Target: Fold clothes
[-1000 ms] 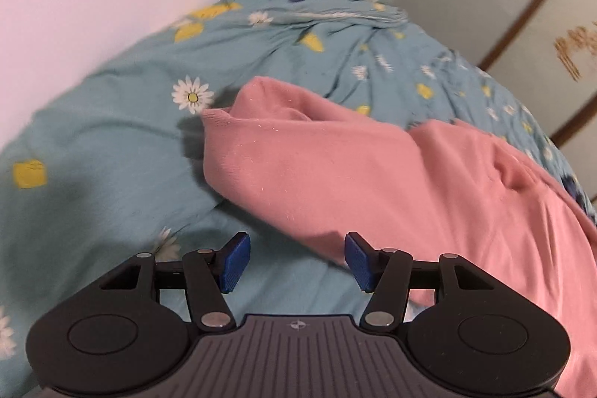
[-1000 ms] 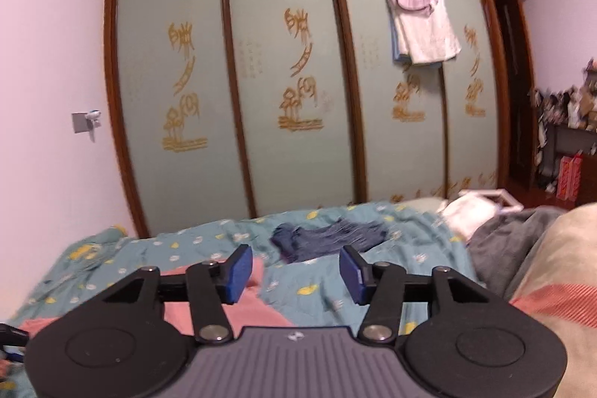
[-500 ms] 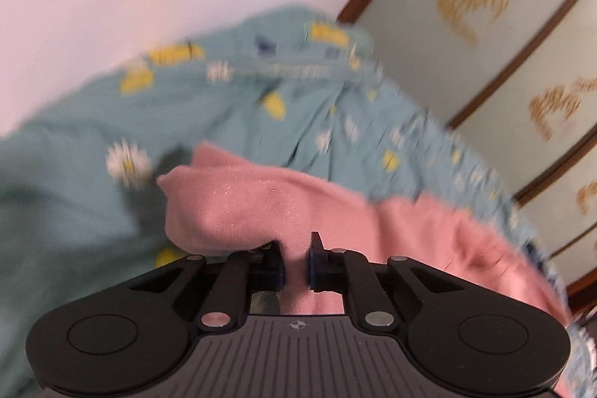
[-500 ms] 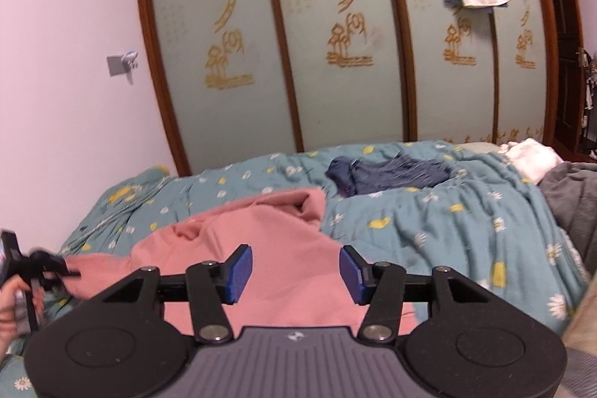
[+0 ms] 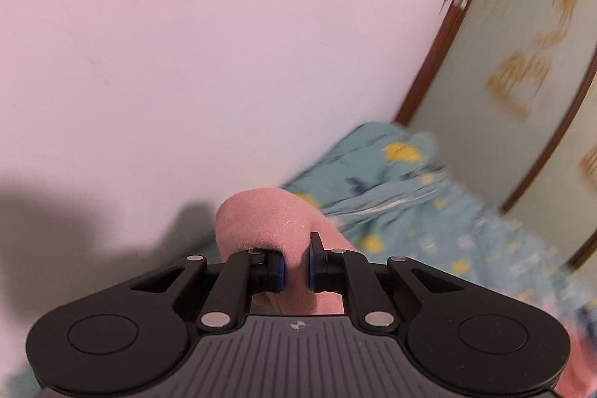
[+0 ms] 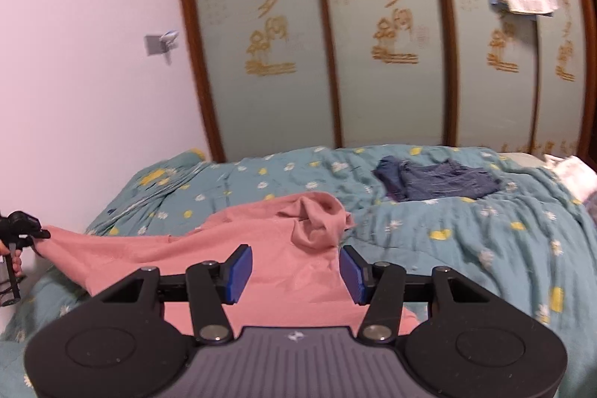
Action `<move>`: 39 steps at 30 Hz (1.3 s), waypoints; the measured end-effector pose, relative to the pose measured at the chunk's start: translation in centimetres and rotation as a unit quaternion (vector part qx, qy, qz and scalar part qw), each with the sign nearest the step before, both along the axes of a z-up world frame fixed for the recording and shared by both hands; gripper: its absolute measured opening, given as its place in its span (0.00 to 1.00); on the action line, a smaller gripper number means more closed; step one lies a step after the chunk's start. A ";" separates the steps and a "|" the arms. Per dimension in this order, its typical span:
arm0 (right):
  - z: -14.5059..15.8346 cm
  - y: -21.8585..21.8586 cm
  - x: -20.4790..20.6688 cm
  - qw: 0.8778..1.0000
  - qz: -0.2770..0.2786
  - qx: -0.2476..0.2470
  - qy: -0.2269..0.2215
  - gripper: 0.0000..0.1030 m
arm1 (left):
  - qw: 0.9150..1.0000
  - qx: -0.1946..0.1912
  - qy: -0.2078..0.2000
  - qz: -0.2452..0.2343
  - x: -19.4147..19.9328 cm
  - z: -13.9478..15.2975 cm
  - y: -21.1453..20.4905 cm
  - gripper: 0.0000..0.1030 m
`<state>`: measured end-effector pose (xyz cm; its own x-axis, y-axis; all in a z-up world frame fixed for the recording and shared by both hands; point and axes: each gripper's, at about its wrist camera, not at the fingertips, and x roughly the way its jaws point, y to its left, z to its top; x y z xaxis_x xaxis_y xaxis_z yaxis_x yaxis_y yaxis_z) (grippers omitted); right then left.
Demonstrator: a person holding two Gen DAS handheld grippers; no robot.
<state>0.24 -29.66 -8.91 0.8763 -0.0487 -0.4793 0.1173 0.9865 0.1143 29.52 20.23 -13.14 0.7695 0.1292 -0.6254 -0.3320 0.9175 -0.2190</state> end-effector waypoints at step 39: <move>-16.2 13.4 43.5 0.831 0.387 -0.301 0.263 0.13 | 0.997 -0.032 -0.067 0.027 2.9 -3.6 -5.9 0.66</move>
<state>43.71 -16.31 -25.12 0.4342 0.0626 -0.8986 -0.7019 0.6488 -0.2940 32.38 14.29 -16.71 0.8400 0.1358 -0.5253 -0.3439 0.8821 -0.3220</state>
